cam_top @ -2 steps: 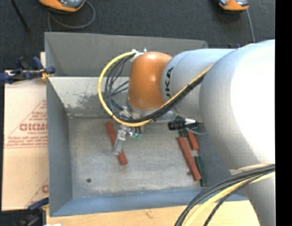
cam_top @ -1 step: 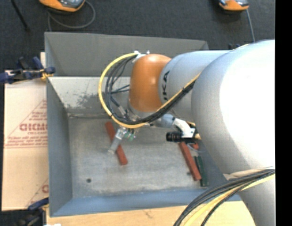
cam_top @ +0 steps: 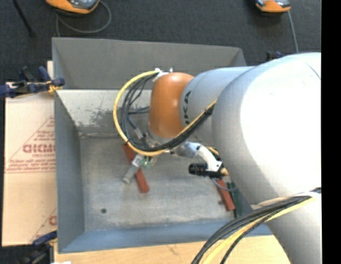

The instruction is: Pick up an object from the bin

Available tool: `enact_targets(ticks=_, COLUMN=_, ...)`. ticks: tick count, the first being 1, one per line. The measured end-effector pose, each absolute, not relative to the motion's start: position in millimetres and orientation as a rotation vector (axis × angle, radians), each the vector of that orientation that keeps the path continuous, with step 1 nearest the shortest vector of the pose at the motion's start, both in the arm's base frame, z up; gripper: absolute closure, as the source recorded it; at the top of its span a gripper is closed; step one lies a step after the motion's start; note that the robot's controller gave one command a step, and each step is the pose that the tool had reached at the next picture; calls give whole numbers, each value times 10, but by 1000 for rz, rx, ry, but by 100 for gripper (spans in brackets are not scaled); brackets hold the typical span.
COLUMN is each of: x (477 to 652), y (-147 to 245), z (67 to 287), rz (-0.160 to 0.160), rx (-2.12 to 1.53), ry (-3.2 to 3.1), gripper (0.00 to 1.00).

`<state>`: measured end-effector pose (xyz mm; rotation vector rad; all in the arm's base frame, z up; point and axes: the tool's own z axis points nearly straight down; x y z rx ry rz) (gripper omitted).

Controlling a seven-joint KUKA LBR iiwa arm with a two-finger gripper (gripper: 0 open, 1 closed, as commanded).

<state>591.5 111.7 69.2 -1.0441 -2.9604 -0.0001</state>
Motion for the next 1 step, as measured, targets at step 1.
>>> enact_targets(ticks=1, x=5922, y=1104, z=696, rz=2, rx=-1042, ry=-2963, gripper=0)
